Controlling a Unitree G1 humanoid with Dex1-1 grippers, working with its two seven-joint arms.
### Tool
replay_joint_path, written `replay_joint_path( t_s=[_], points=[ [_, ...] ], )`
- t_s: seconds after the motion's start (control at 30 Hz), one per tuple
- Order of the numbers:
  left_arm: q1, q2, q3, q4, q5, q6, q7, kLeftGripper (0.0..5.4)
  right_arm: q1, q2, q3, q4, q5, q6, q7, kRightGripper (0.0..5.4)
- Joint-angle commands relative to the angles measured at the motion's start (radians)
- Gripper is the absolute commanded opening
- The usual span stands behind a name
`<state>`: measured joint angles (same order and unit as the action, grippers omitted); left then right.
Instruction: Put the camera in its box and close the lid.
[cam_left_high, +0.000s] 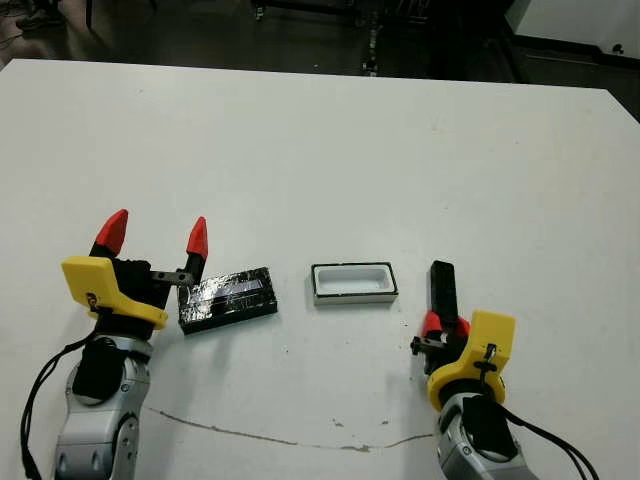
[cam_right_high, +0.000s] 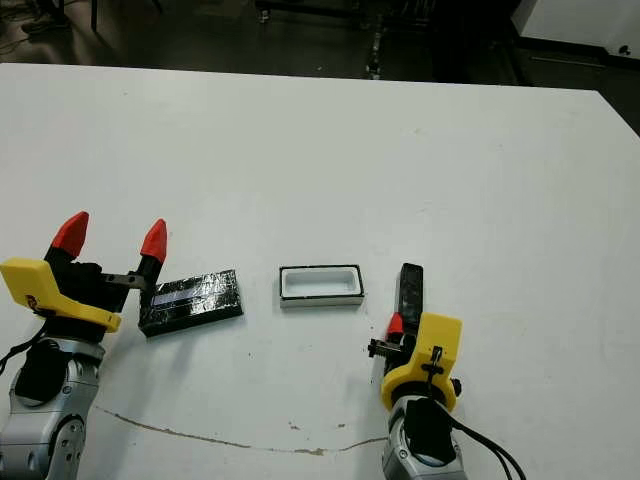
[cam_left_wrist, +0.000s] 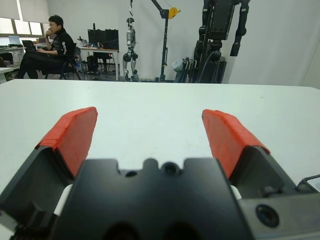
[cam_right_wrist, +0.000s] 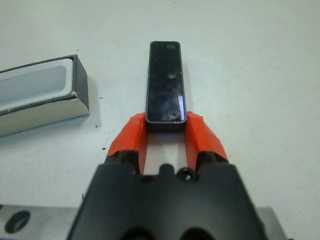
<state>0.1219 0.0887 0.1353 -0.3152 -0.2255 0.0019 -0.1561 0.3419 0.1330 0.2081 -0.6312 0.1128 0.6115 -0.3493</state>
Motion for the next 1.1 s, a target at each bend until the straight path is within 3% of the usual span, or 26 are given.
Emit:
replay_joint_path(
  t_s=[0.03,0.5,0.8,0.97,1.1],
  points=[
    [0.016,0.005,-0.001,0.003,0.009,-0.004,0.0,5.4,-0.008,0.067,-0.018,0.037,0.001,0.001,-0.022,1.64],
    [0.022,0.0,-0.004,-0.006,0.004,0.004,0.002,5.4,-0.001,0.066,-0.022,0.075,-0.005,-0.066,-0.051,1.64],
    [0.024,-0.001,-0.005,-0.009,0.011,0.01,0.011,5.4,-0.025,-0.041,-0.077,0.089,-0.061,-0.238,0.032,1.64],
    [0.024,-0.003,-0.009,-0.002,0.018,-0.004,0.009,5.4,-0.065,-0.126,-0.174,0.071,0.014,-0.333,0.212,1.64],
    [0.023,-0.004,-0.01,-0.001,0.013,-0.002,0.005,5.4,-0.14,-0.239,-0.277,0.038,0.134,-0.282,0.378,1.64]
  ],
)
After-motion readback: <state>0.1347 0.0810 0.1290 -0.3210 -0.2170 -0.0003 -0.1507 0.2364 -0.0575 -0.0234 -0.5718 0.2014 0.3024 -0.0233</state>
